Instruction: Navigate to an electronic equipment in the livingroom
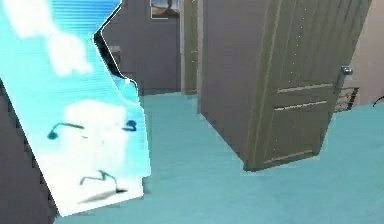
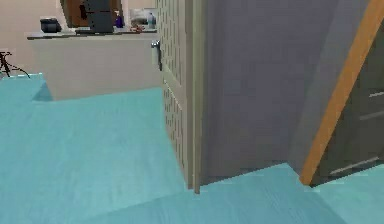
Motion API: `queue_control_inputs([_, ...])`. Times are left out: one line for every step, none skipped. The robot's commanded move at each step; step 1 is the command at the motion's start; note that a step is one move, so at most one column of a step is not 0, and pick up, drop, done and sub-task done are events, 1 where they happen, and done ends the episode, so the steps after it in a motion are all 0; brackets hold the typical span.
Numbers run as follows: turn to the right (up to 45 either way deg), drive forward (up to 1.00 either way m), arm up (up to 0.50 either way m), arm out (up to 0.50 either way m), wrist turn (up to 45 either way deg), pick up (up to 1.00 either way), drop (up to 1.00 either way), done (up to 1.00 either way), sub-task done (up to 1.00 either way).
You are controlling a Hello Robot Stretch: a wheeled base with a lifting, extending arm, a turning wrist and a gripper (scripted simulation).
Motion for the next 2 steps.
queue_control_inputs([0.0, 1.0, 0.0, 0.0, 0.0, 0.0, 0.0, 0.0, 0.0])
queue_control_inputs([3.0, 0.0, 0.0, 0.0, 0.0, 0.0, 0.0, 0.0, 0.0])
